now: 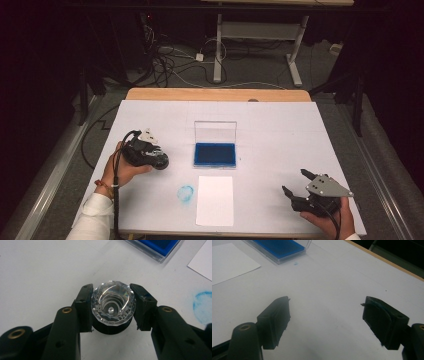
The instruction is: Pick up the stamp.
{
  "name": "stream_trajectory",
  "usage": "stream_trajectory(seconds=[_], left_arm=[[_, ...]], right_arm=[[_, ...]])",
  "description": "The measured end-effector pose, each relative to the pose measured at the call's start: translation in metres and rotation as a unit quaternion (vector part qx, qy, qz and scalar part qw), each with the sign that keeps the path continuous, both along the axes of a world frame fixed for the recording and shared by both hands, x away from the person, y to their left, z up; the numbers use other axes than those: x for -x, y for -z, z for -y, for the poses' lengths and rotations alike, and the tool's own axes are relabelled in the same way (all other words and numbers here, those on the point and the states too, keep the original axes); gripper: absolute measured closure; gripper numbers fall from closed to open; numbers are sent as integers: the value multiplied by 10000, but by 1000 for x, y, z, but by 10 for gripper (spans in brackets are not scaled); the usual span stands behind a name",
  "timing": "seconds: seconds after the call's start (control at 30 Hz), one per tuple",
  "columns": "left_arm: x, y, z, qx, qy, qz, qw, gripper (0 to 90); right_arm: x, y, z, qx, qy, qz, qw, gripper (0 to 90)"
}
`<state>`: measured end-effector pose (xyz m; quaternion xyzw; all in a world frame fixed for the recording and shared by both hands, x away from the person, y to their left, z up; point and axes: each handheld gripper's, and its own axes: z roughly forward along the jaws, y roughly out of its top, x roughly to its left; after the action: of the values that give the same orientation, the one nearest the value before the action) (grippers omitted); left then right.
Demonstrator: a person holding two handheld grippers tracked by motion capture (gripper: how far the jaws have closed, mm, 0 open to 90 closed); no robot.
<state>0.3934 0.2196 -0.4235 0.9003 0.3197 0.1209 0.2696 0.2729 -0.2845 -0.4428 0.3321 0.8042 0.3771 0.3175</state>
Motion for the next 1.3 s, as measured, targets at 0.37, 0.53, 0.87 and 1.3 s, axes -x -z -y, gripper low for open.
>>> stream_trajectory(seconds=[0.37, 0.53, 0.87, 1.3], left_arm=[[8, -6, -7, 272, -163, 152, 9994, 550], [16, -13, -8, 446, -149, 246, 9986, 551], [23, -27, -5, 528, -96, 481, 9974, 551], [35, -40, 0, 743, 102, 766, 9942, 551]], right_arm=[[-2, 0, -3, -25, 2, -5, 10000, 220], [-4, 1, -5, -43, -17, -18, 10000, 217], [-6, 3, -9, -27, -94, 14, 10000, 212], [-8, 1, -10, -54, -125, 66, 9999, 211]])
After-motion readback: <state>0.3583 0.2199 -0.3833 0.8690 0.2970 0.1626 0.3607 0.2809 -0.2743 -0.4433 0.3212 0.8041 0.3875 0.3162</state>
